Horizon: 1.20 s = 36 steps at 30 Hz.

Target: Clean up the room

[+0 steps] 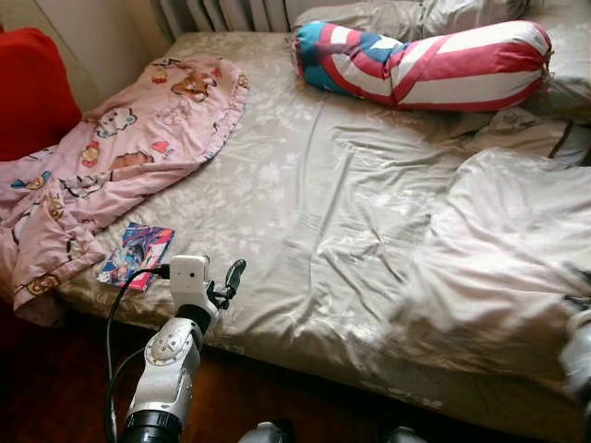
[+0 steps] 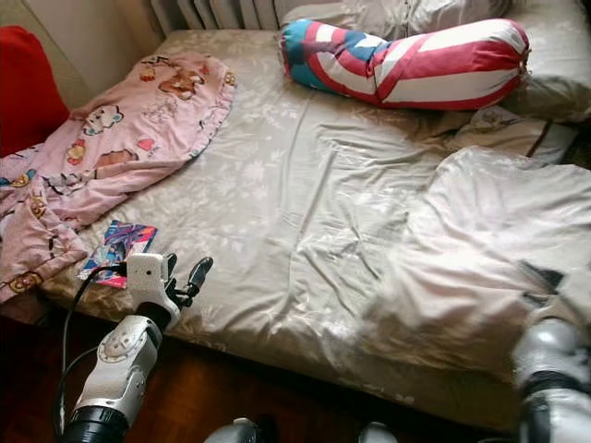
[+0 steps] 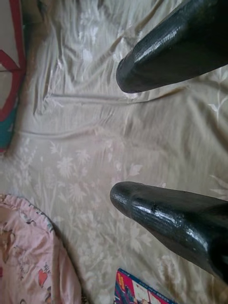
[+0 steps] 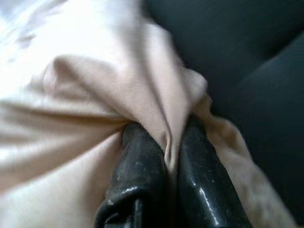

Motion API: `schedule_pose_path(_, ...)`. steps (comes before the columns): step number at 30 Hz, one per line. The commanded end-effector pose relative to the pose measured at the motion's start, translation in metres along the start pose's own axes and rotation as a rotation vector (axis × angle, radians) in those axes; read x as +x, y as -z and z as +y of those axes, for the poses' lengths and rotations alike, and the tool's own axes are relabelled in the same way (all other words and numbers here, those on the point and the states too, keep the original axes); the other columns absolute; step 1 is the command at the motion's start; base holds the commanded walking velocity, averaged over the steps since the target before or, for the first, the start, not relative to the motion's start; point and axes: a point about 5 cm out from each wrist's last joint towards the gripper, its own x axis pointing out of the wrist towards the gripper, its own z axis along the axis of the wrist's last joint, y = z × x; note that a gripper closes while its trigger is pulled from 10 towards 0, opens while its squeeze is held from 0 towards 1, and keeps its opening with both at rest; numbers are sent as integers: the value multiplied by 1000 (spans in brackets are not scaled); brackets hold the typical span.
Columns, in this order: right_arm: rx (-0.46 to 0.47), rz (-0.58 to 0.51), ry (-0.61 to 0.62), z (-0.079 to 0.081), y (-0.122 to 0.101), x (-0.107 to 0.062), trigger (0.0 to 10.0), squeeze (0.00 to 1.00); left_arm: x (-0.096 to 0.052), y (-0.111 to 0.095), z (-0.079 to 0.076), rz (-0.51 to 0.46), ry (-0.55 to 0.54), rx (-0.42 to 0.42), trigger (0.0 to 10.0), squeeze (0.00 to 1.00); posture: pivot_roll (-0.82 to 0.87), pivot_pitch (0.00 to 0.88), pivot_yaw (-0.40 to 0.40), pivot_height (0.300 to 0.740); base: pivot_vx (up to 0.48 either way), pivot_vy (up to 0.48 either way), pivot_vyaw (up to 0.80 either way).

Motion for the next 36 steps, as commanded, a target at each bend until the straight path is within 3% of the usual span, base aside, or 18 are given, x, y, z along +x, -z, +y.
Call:
schedule_pose_path(1, 38, -108, 118, -24, -37, 8, 0, 0, -4, 6, 8, 22, -23, 8, 10000, 0, 28, 107, 84, 740, 0, 0, 0)
schedule_pose_path(4, 46, -109, 246, -59, -47, 12, 0, 0, -7, 10, 10, 31, -27, 9, 10000, 0, 22, 110, 84, 740, 0, 0, 0)
schedule_pose_path(6, 37, -89, 265, -64, -45, 13, 0, 0, -7, 12, 11, 35, -27, 9, 10000, 0, 19, 112, 86, 740, 0, 0, 0)
schedule_pose_path(7, 32, -81, 282, -68, -44, 12, 4235, 0, -8, 12, 11, 37, -25, 9, 10000, 0, 19, 116, 89, 740, 0, 0, 0)
schedule_pose_path(8, 29, -77, 294, -70, -43, 12, 4235, 0, -8, 13, 11, 39, -24, 9, 10000, 0, 19, 117, 90, 740, 0, 0, 0)
schedule_pose_path(9, 17, -71, 312, -73, -41, 12, 10000, 0, -8, 13, 10, 39, -22, 8, 10000, 0, 19, 118, 91, 740, 0, 0, 0)
schedule_pose_path(13, 7, -54, 348, -78, -34, 11, 10000, 0, -9, 14, 9, 42, -10, 9, 10000, 0, 21, 121, 98, 740, 0, 0, 0)
schedule_pose_path(14, 14, -51, 353, -79, -33, 11, 10000, 110, -9, 15, 9, 42, -9, 9, 10000, 0, 23, 121, 99, 740, 0, 0, 0)
schedule_pose_path(15, 11, -53, 363, -80, -33, 11, 10000, 1000, -9, 15, 9, 43, -8, 11, 10000, 0, 25, 121, 100, 740, 0, 0, 0)
schedule_pose_path(22, 28, -142, 464, -92, -44, 9, 10000, 1000, -11, 16, 10, 45, -2, 6, 10000, 0, 31, 124, 108, 740, 0, 0, 0)
schedule_pose_path(26, -19, -305, 506, -91, -66, 5, 10000, 1000, -13, 19, 9, 57, 4, 8, 10000, 0, 30, 124, 108, 740, 0, 0, 0)
schedule_pose_path(27, -21, -372, 369, -70, -74, 5, 10000, 196, -13, 20, 9, 60, 5, 8, 10000, 0, 29, 124, 108, 740, 0, 0, 0)
schedule_pose_path(28, -20, -387, 314, -62, -75, 5, 10000, 196, -13, 20, 9, 60, 5, 8, 10000, 0, 28, 123, 108, 740, 0, 0, 0)
schedule_pose_path(29, -50, -400, 157, -36, -73, 3, 10000, 0, -12, 20, 9, 64, 5, 7, 10000, 0, 29, 120, 107, 740, 0, 0, 0)
schedule_pose_path(31, -75, -402, 68, -20, -71, 2, 10000, 0, -12, 21, 9, 66, 5, 7, 10000, 0, 29, 120, 107, 740, 0, 0, 0)
schedule_pose_path(32, -88, -348, -187, 22, -55, -6, 10000, 0, -11, 23, 9, 76, 2, 4, 10000, 0, 19, 113, 107, 740, 0, 0, 0)
schedule_pose_path(34, -45, -277, -365, 53, -32, -16, 10000, 0, -10, 28, 11, 99, -11, -6, 10000, 0, 12, 107, 106, 740, 0, 0, 0)
schedule_pose_path(36, -96, -173, -460, 77, 7, -32, 10000, 0, -10, 39, 15, 153, -34, -3, 10000, 0, 10, 93, 101, 740, 0, 0, 0)
